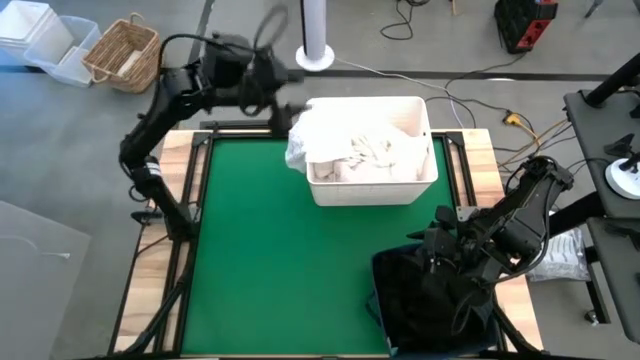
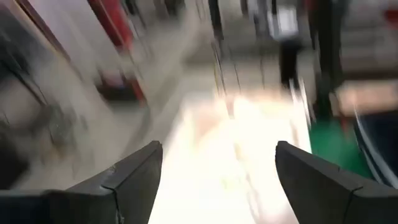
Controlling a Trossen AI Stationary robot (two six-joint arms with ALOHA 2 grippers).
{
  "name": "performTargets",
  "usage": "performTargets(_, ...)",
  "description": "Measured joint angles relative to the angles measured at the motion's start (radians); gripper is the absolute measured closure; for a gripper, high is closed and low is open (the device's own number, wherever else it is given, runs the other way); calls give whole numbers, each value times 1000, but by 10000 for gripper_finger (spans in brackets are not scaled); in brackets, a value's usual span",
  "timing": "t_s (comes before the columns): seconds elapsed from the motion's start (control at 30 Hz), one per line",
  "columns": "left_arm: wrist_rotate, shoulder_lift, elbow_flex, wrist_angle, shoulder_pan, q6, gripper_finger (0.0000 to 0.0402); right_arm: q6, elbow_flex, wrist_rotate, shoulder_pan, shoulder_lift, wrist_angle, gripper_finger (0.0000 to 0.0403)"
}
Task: Sort clothes
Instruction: Put the white shirt into the white laundry bin
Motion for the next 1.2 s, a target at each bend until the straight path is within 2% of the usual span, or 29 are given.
performTargets(0.2,-1,-11,-22,-510,-5,2,116,-28,0,0,0,0,0,188)
performTargets(0.3,-3,-5,-88,-602,-13,-44,116,-41,0,0,0,0,0,188)
performTargets(0.4,-3,-7,-204,-571,-17,-54,116,-57,0,0,0,0,0,186)
performTargets(0.6,-5,-14,-470,-511,-19,37,116,-64,-1,0,0,0,0,187)
performTargets(0.77,-18,-47,-640,-375,-18,45,117,-63,-1,0,0,0,0,188)
performTargets(0.9,-74,-99,-757,-220,-13,49,118,-63,-5,0,0,0,1,187)
performTargets(1.2,-81,-285,-1010,190,-9,54,119,-55,-26,-1,0,0,10,186)
